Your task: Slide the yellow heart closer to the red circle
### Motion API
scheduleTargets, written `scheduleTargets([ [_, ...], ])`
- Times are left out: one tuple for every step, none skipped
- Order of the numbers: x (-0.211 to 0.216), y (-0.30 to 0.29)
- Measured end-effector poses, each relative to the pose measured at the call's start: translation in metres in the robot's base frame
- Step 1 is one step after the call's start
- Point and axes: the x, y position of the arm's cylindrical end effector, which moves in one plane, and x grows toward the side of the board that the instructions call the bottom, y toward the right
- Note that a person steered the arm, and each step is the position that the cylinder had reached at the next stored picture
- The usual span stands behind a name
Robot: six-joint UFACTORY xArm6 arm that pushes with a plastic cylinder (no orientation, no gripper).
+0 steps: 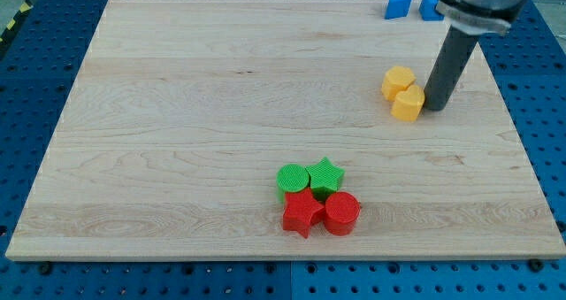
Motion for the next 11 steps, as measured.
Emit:
scheduleTargets([
  [0.047, -0.014],
  [0.028, 0.014],
  [-0.018, 0.028],
  [-0.044, 0.014],
  [-0.039, -0.021],
  [0.021, -0.025],
  [0.059, -0.025],
  [0.044, -0.023],
  [0.02, -0.021],
  [0.037, -0.042],
  [0.085, -0.042],
])
